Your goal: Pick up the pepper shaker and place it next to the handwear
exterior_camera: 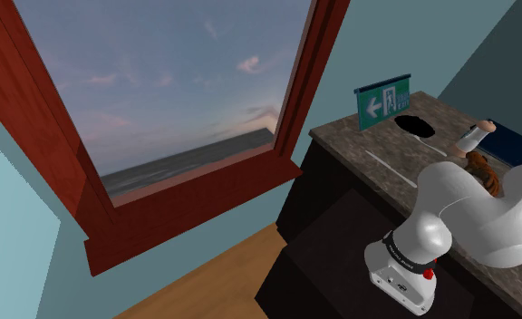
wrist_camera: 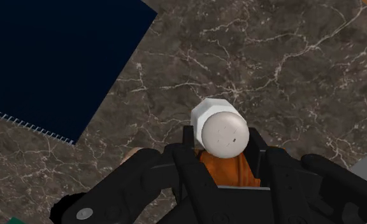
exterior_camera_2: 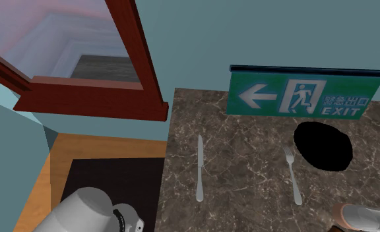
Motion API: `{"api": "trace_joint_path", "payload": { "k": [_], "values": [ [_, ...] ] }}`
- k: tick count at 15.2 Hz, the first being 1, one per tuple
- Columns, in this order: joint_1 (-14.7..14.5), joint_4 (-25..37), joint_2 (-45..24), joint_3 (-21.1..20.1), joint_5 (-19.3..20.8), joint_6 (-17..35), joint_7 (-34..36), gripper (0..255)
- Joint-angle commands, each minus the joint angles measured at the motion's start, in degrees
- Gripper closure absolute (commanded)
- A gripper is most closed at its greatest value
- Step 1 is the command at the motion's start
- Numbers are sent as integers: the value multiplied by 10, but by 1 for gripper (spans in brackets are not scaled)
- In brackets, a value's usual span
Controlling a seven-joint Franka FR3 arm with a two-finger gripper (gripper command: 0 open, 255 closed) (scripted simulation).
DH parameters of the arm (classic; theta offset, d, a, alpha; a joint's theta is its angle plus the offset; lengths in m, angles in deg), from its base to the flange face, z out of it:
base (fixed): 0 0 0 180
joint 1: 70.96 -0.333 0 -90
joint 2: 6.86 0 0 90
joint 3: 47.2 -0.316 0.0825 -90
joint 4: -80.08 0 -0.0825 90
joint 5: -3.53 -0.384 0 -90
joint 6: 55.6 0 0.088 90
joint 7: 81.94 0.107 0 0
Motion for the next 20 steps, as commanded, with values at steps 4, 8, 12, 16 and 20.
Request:
{"api": "trace_joint_path", "payload": {
  "k": [4, 8, 12, 16, 20],
  "values": [
    [26, -54, 0, -3, 0, 42, 6, 255],
    [50, -109, -6, -8, 0, 80, 16, 255],
    [67, -150, -6, -9, 1, 112, 23, 255],
    [79, -184, -4, -8, 4, 141, 29, 255],
    [88, -211, 2, -6, 9, 168, 34, 255]
  ]
}}
